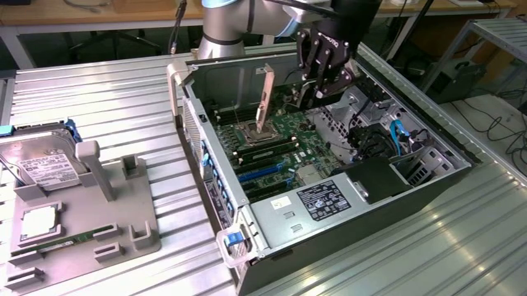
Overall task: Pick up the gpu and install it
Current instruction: 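Insert the gpu into the slot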
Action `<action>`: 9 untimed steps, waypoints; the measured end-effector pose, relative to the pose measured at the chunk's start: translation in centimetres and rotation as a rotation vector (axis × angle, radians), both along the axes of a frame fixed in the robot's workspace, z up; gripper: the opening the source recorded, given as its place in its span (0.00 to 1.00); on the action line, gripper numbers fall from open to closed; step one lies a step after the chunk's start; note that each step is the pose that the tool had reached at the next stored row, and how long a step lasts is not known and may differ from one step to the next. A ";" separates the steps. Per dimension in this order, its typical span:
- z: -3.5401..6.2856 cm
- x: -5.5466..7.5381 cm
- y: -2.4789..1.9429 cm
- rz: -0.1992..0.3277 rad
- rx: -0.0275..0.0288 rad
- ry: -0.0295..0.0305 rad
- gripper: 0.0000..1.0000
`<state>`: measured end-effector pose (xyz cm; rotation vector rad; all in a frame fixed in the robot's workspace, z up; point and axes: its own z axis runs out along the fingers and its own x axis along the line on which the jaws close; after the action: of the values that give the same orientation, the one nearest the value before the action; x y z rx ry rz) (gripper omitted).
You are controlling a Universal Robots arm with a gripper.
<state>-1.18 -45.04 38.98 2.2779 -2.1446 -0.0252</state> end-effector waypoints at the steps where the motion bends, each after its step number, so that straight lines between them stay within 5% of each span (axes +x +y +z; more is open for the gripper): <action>1: -0.21 0.0 0.00 -0.003 0.0001 0.0023 0.28; 9: -1.93 -0.2 0.10 -0.036 -0.0021 0.0066 0.28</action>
<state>-1.36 -44.94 37.06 2.2351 -2.1807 -0.0308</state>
